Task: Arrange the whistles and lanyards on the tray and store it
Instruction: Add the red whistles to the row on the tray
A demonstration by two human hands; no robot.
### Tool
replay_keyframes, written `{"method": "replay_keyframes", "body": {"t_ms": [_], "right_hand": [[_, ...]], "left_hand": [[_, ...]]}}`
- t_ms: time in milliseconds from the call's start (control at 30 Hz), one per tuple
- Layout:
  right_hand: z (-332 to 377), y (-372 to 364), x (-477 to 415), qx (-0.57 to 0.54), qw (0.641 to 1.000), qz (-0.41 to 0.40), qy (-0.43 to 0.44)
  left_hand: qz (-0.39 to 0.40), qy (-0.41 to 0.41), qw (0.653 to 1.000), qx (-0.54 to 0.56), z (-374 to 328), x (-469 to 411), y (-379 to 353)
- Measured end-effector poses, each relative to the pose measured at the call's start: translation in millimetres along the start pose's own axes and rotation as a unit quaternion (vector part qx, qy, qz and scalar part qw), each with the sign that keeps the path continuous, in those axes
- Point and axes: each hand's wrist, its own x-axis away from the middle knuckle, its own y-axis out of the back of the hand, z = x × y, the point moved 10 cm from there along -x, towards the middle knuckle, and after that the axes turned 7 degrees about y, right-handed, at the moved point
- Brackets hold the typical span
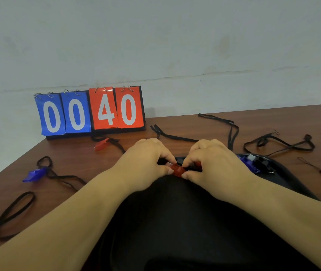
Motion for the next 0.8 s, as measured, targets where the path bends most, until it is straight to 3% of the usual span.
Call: {"method": "replay_keyframes", "body": {"t_ms": [800], "right_hand": [[-12.2,-7.1,-10.7,0.001,1.000,-0.016,0.003]], "left_hand": [[-0.005,0.012,0.999,0.030,2.4,-7.5,-5.8]]}}
